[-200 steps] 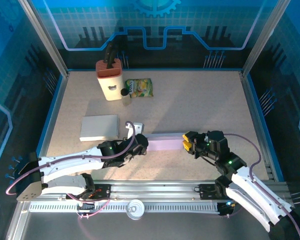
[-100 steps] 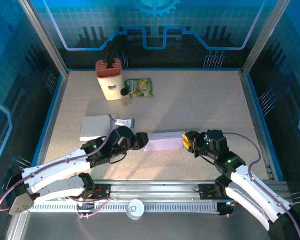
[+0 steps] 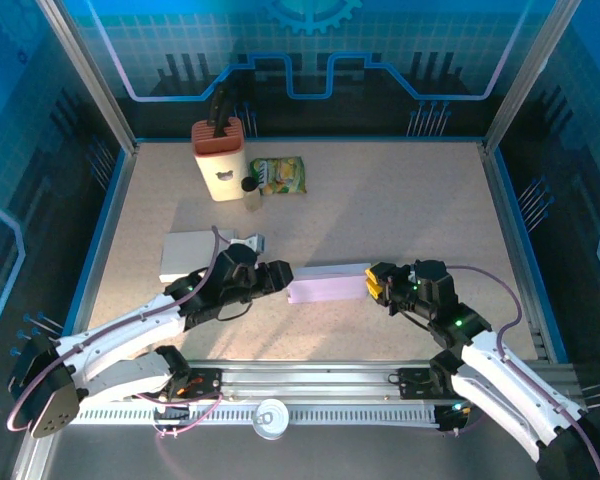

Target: Fold the paper box

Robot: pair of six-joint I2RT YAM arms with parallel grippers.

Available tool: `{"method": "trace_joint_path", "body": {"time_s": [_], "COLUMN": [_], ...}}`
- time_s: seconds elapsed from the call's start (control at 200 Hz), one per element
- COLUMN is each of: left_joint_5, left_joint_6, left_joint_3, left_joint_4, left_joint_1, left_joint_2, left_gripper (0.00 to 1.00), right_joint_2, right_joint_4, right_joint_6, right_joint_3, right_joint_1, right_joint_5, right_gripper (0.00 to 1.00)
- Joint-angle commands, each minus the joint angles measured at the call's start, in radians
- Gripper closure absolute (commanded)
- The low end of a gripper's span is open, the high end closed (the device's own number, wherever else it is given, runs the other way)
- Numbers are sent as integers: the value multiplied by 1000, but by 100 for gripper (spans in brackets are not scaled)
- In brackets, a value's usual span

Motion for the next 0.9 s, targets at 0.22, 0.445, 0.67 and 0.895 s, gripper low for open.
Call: {"method": "trace_joint_path", "body": {"time_s": [0.22,0.445,0.67,0.895], "left_joint_5": [41,44,45,31], "left_joint_6": [-12,-17,-23,-25], "left_joint_3": [-37,-74,-122,-165], "left_joint_4": [36,39,56,76], "left_joint_1": [15,15,15,15], "left_joint_2": [7,-7,-6,-2], "left_gripper": [58,58,59,62], "right_joint_2": [12,22,10,22], "right_joint_4": [-49,-64,-146,-187], "right_joint_6": [-18,-22,-37,-58], "right_joint_3": [-32,-31,-27,-29], "right_joint_1": [-12,-12,-13,-18], "right_joint_5": [13,14,29,32], "right_gripper": [71,71,71,71]}}
